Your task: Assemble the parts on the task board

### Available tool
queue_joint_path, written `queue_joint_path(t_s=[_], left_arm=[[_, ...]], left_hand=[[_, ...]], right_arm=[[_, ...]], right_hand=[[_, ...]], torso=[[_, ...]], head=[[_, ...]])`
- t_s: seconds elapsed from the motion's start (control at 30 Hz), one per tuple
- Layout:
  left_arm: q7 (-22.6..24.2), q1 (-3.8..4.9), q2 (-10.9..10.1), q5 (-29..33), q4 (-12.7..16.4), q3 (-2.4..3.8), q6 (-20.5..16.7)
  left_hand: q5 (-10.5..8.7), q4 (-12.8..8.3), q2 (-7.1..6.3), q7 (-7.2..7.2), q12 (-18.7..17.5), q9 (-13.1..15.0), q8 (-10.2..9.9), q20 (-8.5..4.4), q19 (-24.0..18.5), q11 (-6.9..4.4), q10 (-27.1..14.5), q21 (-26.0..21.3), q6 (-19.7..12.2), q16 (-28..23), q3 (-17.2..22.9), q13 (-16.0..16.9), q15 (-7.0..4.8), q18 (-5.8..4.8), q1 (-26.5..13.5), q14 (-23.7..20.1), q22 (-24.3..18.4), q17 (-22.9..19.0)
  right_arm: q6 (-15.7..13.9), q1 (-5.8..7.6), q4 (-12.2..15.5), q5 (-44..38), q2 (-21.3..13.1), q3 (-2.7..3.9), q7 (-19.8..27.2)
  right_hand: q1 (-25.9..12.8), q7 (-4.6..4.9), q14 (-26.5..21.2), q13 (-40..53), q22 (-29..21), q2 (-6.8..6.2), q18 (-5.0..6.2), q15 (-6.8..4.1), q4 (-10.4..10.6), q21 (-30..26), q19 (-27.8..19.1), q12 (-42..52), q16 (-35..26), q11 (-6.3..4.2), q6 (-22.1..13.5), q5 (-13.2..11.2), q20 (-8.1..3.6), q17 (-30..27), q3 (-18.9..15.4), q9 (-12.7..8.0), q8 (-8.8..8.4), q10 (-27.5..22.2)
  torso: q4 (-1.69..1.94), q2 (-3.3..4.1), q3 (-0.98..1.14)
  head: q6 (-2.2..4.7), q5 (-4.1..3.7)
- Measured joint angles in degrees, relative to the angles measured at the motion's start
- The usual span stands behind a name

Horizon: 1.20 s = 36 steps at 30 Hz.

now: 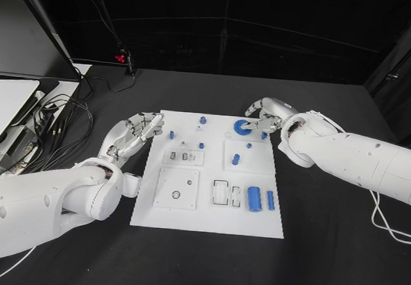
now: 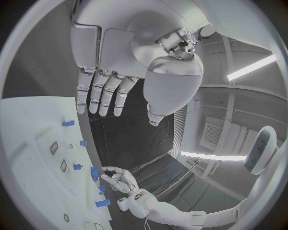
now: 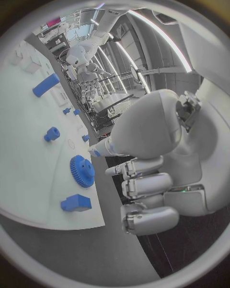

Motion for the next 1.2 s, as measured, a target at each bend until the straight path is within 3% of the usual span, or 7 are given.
queue_joint_path(t_s=[0.63, 1.2], left_arm=[[0.0, 0.00, -0.3, 0.0, 0.1, 0.00, 0.0], [0.0, 0.00, -0.6, 0.0, 0.2, 0.01, 0.0]], left_hand=[[0.00, 0.0, 0.00, 0.00, 0.0, 0.0, 0.0, 0.00, 0.0, 0.00, 0.0, 0.0, 0.0, 0.0, 0.0, 0.0, 0.00, 0.00, 0.0, 0.0, 0.0, 0.0], [0.00, 0.0, 0.22, 0.00, 0.0, 0.0, 0.0, 0.00, 0.0, 0.00, 0.0, 0.0, 0.0, 0.0, 0.0, 0.0, 0.00, 0.00, 0.2, 0.0, 0.0, 0.0]], right_arm=[[2.3, -0.06, -0.2, -2.6, 0.8, 0.00, -2.1], [2.7, -0.08, -0.6, -3.4, 1.4, 0.01, -3.9]], right_hand=[[0.2, -1.35, 0.0, 0.0, 0.0, -0.22, 0.01, -1.46, -1.2, 0.0, 0.0, 0.0, 0.0, -1.46, 3.6, 0.0, -0.85, 0.0, 2.6, -0.8, -1.63, 0.0], [0.2, -1.32, 0.0, 0.0, 0.0, -0.22, 0.02, -1.87, -1.9, 0.0, 0.2, 0.0, 0.0, -1.67, 3.2, 0.0, -1.48, 0.0, 4.1, -1.9, -4.12, -0.2]], torso=[[-0.06, 0.00, 0.07], [-0.03, 0.01, 0.07]], head=[[-0.42, 0.59], [-0.38, 1.28]])
